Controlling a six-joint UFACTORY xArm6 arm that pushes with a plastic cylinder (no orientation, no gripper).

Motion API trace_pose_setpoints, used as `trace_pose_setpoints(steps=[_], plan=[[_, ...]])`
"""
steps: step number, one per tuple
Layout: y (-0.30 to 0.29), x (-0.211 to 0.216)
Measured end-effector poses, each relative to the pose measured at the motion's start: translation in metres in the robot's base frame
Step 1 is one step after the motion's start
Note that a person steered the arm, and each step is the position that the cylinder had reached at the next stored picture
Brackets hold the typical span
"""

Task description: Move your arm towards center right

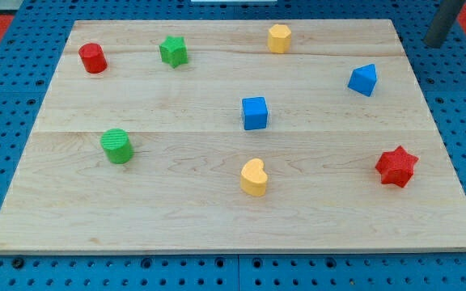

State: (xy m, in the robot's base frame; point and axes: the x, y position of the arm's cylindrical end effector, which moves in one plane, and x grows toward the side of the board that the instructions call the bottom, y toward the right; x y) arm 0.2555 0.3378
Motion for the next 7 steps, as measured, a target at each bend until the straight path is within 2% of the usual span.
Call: trace_pose_setpoints(steps=[2,4,5,6,7], plan=[[0.007,0.023],[-0.003,0.115],[-0.058,0.135],[-0.146,0.150],[-0.181,0.156]])
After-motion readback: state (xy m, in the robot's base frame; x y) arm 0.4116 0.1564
